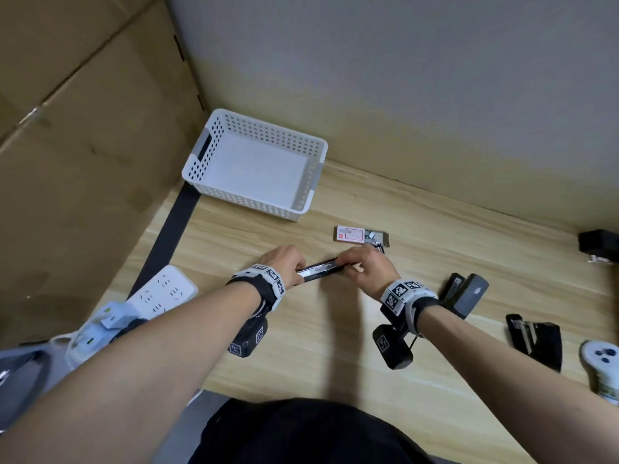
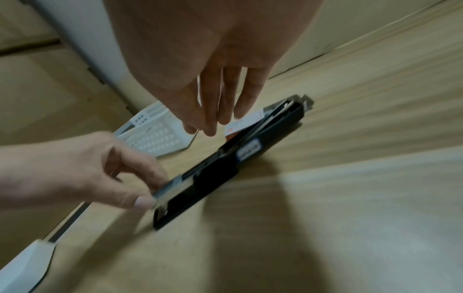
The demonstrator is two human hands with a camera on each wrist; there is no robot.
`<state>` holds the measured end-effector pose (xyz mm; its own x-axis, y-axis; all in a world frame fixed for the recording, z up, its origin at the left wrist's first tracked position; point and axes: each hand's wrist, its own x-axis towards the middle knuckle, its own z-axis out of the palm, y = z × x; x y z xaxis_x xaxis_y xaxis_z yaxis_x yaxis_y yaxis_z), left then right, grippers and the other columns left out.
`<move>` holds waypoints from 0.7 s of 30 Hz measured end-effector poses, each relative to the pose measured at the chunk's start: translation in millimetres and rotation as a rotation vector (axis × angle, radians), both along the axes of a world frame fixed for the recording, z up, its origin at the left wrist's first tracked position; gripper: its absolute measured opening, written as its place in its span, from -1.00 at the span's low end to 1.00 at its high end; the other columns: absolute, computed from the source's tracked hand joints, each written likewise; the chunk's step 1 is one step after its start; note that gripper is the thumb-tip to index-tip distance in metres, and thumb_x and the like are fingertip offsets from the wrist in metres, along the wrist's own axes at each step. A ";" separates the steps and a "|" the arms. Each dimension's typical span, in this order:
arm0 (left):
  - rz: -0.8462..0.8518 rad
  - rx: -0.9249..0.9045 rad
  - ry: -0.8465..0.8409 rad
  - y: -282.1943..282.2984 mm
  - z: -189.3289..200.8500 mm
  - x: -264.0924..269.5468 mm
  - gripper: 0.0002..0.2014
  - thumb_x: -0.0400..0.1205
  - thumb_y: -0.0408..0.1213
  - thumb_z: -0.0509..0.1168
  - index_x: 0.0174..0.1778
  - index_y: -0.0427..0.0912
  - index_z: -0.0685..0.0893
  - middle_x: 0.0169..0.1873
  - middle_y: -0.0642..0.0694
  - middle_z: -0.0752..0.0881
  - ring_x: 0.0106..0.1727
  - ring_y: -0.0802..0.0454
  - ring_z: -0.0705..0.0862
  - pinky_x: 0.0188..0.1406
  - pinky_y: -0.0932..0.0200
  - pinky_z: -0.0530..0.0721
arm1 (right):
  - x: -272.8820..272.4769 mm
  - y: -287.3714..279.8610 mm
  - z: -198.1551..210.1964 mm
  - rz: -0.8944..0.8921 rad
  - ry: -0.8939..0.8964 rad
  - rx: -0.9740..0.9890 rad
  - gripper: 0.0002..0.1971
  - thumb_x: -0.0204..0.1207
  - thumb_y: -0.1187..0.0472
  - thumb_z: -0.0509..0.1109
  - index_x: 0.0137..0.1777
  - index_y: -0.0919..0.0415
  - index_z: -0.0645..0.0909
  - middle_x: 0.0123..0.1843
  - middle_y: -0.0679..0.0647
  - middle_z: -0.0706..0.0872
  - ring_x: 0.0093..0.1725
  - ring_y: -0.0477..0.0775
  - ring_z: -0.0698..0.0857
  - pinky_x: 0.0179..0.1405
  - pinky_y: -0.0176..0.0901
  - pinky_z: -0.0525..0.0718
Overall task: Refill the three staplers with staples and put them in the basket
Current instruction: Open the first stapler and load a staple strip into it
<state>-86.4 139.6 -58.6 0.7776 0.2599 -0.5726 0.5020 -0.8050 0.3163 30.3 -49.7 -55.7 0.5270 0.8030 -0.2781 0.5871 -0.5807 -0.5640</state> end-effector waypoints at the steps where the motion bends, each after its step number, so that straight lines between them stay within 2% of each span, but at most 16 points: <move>1: -0.012 -0.004 -0.017 0.7 1.4 3.4 -0.77 0.50 -0.07 0.50 0.07 0.09 0.80 -0.12 0.02 0.79 -0.14 -0.05 0.75 -0.27 0.16 0.65 | 9.2 -3.4 4.2 -0.055 -0.001 0.000 -0.70 0.41 0.33 0.36 0.02 -0.03 0.78 -0.01 -0.08 0.81 0.04 0.08 0.68 0.15 -0.03 0.61; 4: -0.043 -0.039 -0.093 2.0 4.9 20.9 -0.66 0.55 -0.16 0.44 0.27 0.04 0.72 0.15 0.05 0.75 0.15 -0.03 0.73 0.12 0.06 0.71 | 37.5 -16.8 12.8 -0.213 -0.024 -0.010 -0.70 0.43 0.30 0.34 -0.01 -0.06 0.80 -0.03 -0.03 0.81 -0.01 0.07 0.69 -0.03 -0.10 0.62; 6: -0.068 -0.055 -0.142 -0.6 4.3 35.5 -0.67 0.59 -0.24 0.39 0.29 0.03 0.70 0.18 0.06 0.73 0.16 0.00 0.72 0.15 0.04 0.70 | 51.8 -27.1 12.5 -0.284 -0.047 -0.005 -0.73 0.46 0.29 0.35 -0.01 -0.05 0.80 0.00 -0.03 0.81 0.02 0.07 0.67 -0.02 -0.07 0.62; 9: -0.158 -0.054 -0.191 -9.6 -0.4 59.1 -0.70 0.63 -0.27 0.32 0.28 -0.02 0.70 0.13 0.06 0.62 0.08 0.02 0.67 0.05 0.04 0.70 | 70.4 -40.7 1.6 -0.361 -0.050 -0.049 -0.81 0.49 0.20 0.38 -0.04 -0.03 0.81 -0.04 -0.04 0.81 0.02 0.11 0.66 -0.06 -0.07 0.61; 12: -0.274 -0.036 -0.215 -21.2 -7.1 76.4 -0.65 0.65 -0.24 0.28 0.37 -0.10 0.65 0.33 -0.03 0.53 0.26 -0.03 0.56 0.24 -0.02 0.62 | 82.5 -44.7 -10.9 -0.391 -0.026 -0.098 -0.82 0.44 0.12 0.39 -0.04 -0.06 0.80 -0.09 -0.02 0.80 0.00 0.14 0.67 -0.06 -0.03 0.66; 14: -0.364 -0.007 -0.211 -28.2 -12.6 84.5 -0.58 0.65 -0.27 0.24 0.46 -0.16 0.57 0.52 -0.11 0.40 0.46 -0.10 0.43 0.44 -0.05 0.48 | 87.6 -41.3 -17.9 -0.377 -0.023 -0.121 -0.84 0.46 0.10 0.42 -0.03 -0.06 0.80 -0.08 0.02 0.79 0.00 0.16 0.67 -0.09 -0.04 0.67; 16: -0.432 0.003 -0.203 -30.8 -16.4 90.2 -0.54 0.64 -0.31 0.22 0.49 -0.21 0.53 0.62 -0.15 0.30 0.59 -0.12 0.29 0.56 0.00 0.34 | 92.3 -36.0 -24.6 -0.333 -0.032 -0.117 -0.86 0.50 0.10 0.42 -0.02 -0.09 0.79 -0.06 0.00 0.74 0.02 0.12 0.62 -0.14 -0.08 0.63; 18: -0.445 -0.015 -0.221 -29.3 -18.7 93.0 -0.53 0.61 -0.36 0.21 0.49 -0.20 0.54 0.64 -0.13 0.28 0.63 -0.09 0.25 0.58 0.07 0.30 | 96.9 -30.9 -31.7 -0.275 -0.061 -0.112 -0.87 0.54 0.10 0.39 -0.01 -0.12 0.75 -0.06 -0.04 0.66 0.06 0.10 0.56 -0.19 -0.11 0.56; 21: -0.441 -0.034 -0.269 -25.0 -17.7 95.6 -0.54 0.60 -0.42 0.21 0.45 -0.16 0.60 0.60 -0.10 0.36 0.58 -0.08 0.33 0.50 0.07 0.39 | 103.8 -26.7 -42.5 -0.222 -0.083 -0.113 -0.85 0.58 0.09 0.34 0.05 -0.11 0.72 0.01 -0.03 0.60 0.12 0.08 0.51 -0.21 -0.09 0.55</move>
<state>9.2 114.6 -76.3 0.9300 -0.1412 -0.3394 0.0142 -0.9088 0.4170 134.2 -76.4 -98.2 0.7117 0.6311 -0.3084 0.4794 -0.7573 -0.4434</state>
